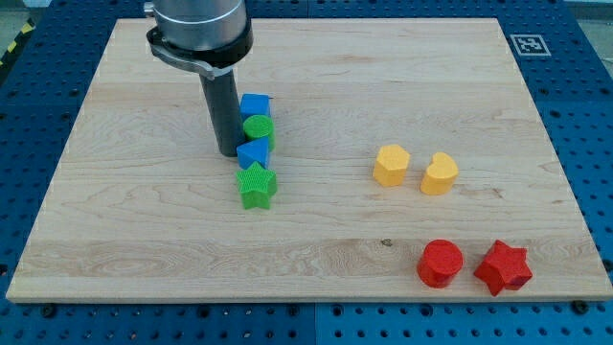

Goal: Move your arm to the red circle

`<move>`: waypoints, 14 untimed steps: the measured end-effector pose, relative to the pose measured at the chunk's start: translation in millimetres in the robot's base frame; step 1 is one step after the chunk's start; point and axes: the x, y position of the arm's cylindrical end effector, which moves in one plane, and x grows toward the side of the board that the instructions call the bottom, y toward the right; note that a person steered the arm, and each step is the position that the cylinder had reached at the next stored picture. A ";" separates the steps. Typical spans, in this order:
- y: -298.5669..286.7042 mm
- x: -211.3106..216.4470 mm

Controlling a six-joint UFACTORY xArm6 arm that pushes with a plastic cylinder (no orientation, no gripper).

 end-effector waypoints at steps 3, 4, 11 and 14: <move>-35.0 -1.6; -35.0 -1.6; 159.0 170.7; 161.9 171.2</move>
